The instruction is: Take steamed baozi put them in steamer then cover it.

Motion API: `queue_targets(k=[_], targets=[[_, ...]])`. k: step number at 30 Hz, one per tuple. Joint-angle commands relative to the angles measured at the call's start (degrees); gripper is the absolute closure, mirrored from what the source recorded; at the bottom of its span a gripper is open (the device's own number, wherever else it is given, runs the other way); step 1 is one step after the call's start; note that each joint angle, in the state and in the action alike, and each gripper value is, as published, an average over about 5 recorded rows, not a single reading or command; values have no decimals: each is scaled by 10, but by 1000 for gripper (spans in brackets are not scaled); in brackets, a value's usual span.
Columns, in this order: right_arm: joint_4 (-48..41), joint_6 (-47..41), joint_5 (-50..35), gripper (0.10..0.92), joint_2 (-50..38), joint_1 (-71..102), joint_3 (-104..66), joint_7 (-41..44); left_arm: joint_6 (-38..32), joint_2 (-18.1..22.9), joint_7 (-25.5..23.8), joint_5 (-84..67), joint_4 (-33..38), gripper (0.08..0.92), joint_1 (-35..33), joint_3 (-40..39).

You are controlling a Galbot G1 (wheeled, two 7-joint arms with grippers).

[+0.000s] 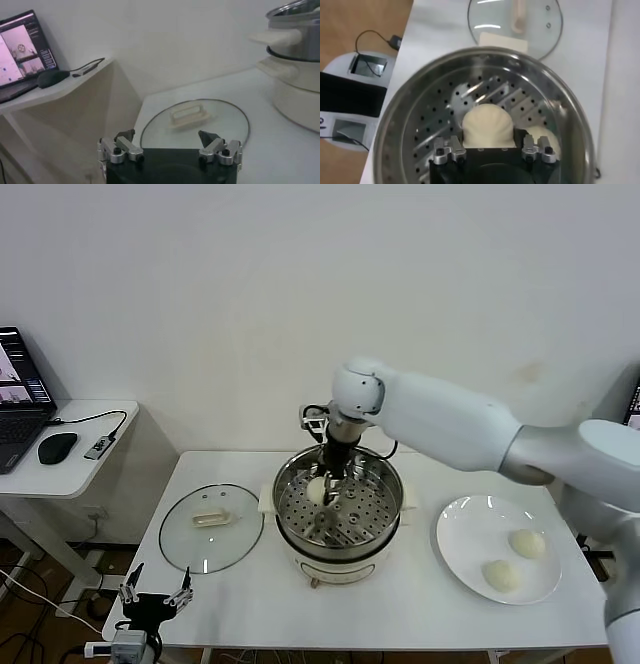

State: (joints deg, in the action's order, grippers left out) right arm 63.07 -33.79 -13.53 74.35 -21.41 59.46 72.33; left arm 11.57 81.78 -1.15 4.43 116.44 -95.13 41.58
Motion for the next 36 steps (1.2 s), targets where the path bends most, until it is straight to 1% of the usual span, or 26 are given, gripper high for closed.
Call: queue_targets(k=[1, 7, 12, 15, 19, 22, 24, 27, 36], targets=[[-58, -3, 11, 414, 46, 25, -7, -3, 0, -1, 0, -1, -4, 177, 0, -1], [-88, 4, 32, 414, 66, 39, -21, -5, 0, -2, 1, -2, -8, 177, 2, 0], [-91, 6, 37, 411, 68, 44, -24, -5, 0, -1, 0, -2, -12, 177, 3, -4], [-87, 7, 37, 372, 63, 47, -28, -6, 0, 0, 0, -2, -15, 177, 6, -7], [-80, 8, 35, 264, 53, 48, -40, -9, 0, 0, -1, -1, -19, 177, 8, -10], [-65, 6, 35, 215, 37, 44, -50, -11, 1, 0, -2, -1, -20, 177, 9, -10], [-45, 4, 34, 206, 19, 38, -57, -11, 1, 0, -2, -1, -20, 177, 9, -10], [7, 7, 30, 203, -28, 17, -63, -2, 2, 0, -4, -1, -19, 177, 7, -9], [172, 41, 18, 203, -234, -70, -43, 40, 4, -5, -6, -4, -17, 177, -3, -6]])
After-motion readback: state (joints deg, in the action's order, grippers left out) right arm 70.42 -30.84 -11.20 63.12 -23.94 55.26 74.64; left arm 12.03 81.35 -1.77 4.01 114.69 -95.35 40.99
